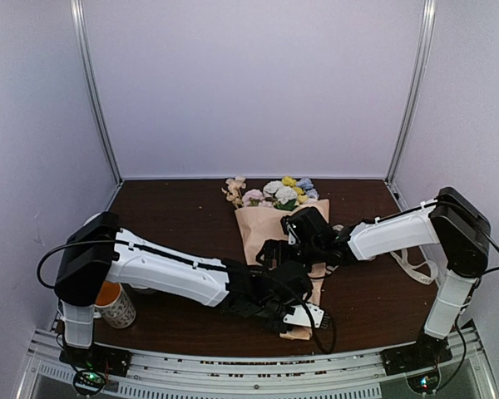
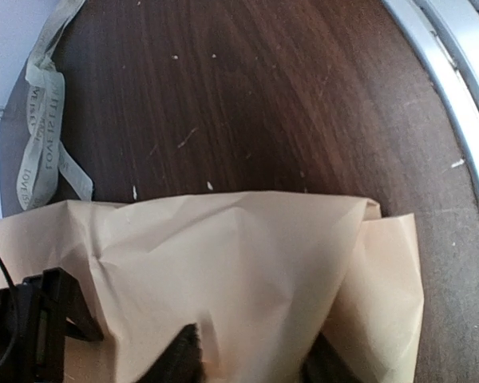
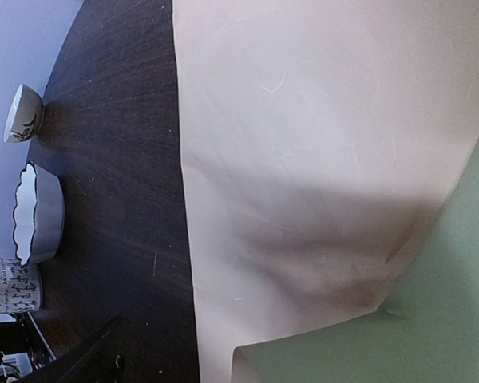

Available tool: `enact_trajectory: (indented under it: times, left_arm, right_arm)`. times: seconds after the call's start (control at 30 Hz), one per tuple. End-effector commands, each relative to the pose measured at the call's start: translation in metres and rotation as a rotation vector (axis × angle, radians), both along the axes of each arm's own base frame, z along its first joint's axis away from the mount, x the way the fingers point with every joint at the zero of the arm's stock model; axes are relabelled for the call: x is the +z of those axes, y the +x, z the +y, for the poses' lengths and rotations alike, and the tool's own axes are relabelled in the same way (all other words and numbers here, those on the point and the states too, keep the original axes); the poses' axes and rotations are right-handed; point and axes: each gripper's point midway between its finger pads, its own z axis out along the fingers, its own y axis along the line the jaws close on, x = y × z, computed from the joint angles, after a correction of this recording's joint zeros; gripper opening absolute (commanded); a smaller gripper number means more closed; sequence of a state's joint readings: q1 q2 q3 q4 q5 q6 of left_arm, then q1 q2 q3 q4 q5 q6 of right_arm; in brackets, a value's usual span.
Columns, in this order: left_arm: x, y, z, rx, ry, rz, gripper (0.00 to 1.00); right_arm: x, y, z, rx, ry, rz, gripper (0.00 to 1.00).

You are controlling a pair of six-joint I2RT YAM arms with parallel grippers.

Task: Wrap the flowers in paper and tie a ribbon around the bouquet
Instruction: Adjust the folded wrapping paper at the center of the board.

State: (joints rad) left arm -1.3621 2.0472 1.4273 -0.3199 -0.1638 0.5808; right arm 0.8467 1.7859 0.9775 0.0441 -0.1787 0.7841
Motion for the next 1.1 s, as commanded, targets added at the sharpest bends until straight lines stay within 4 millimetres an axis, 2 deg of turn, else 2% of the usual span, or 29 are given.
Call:
enact_trajectory:
  times: [0.0, 0.07, 0.13, 0.27, 0.37, 0.57, 0.67, 0.73, 0.83, 0.93, 1.0, 1.07]
  left_arm:
    - [0.001, 0.002, 0.003, 0.028, 0.0, 0.008, 0.29]
    - [-0.003, 0.0, 0.009, 0.045, -0.001, 0.035, 0.11]
    - [-0.009, -0.004, 0.016, 0.056, -0.007, 0.067, 0.0]
    - [-0.019, -0.007, 0.027, 0.087, -0.015, 0.134, 0.0]
    - [-0.028, -0.013, 0.033, 0.079, -0.012, 0.183, 0.0]
    - [-0.039, -0.017, 0.039, 0.088, -0.039, 0.261, 0.0]
    - [-0.039, -0.017, 0.041, 0.09, -0.06, 0.293, 0.0]
    - [-0.04, -0.016, 0.043, 0.091, -0.072, 0.308, 0.0]
    - [-0.04, -0.015, 0.044, 0.091, -0.082, 0.319, 0.0]
    - [-0.04, -0.014, 0.045, 0.098, -0.098, 0.329, 0.0]
    - [-0.04, -0.014, 0.046, 0.101, -0.114, 0.347, 0.0]
    - [-0.038, -0.014, 0.045, 0.102, -0.13, 0.359, 0.0]
  right_arm:
    - [0.013, 0.004, 0.005, 0.005, 0.001, -0.029, 1.0]
    - [0.018, 0.007, 0.001, -0.003, -0.024, -0.049, 1.0]
    - [0.025, 0.011, -0.003, -0.007, -0.058, -0.071, 1.0]
    - [0.043, 0.017, -0.009, 0.013, -0.143, -0.111, 1.0]
    - [0.071, 0.027, -0.012, 0.008, -0.189, -0.169, 1.0]
    - [0.104, 0.044, -0.029, -0.013, -0.251, -0.232, 1.0]
    - [0.124, 0.054, -0.045, -0.049, -0.306, -0.286, 1.0]
    - [0.146, 0.062, -0.061, -0.099, -0.36, -0.353, 1.0]
    - [0.188, 0.073, -0.084, -0.186, -0.416, -0.492, 1.0]
    - [0.232, 0.079, -0.094, -0.218, -0.383, -0.625, 1.0]
    - [0.246, 0.081, -0.099, -0.241, -0.31, -0.652, 1.0]
    - [0.243, 0.078, -0.094, -0.177, -0.258, -0.644, 1.0]
